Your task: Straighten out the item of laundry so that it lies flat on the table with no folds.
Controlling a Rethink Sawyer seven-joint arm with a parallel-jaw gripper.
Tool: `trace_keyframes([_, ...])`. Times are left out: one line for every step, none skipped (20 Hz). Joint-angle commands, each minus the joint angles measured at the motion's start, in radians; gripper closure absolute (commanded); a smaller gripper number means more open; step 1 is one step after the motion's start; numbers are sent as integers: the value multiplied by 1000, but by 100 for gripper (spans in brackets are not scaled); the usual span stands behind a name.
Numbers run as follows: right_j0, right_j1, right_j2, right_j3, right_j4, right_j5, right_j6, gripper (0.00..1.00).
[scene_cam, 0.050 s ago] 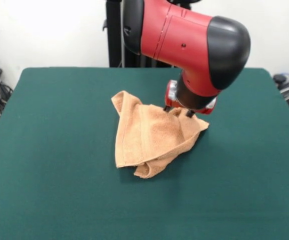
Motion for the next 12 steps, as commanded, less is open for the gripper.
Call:
trace_keyframes([11, -10, 61, 80, 39, -82, 285, 0])
trace_keyframes([12, -12, 61, 82, 41, -81, 286, 0])
trace_keyframes([14, -15, 60, 85, 44, -79, 290, 0])
trace_keyframes([17, -18, 59, 86, 47, -73, 294, 0])
trace_keyframes([23, -23, 55, 93, 49, -71, 302, 0])
trace_keyframes([33, -30, 48, 97, 46, -65, 308, 0])
trace_keyframes([51, -41, 30, 100, 41, -49, 328, 0])
trace_keyframes([71, -54, 9, 96, 34, -19, 348, 0])
trace_keyframes([85, -67, -6, 91, 30, -27, 359, 0])
trace_keyframes([86, -73, -9, 78, 31, -20, 356, 0])
trace_keyframes([83, -77, -8, 67, 28, -67, 336, 0])
trace_keyframes([83, -72, -17, 40, 12, -76, 313, 0])
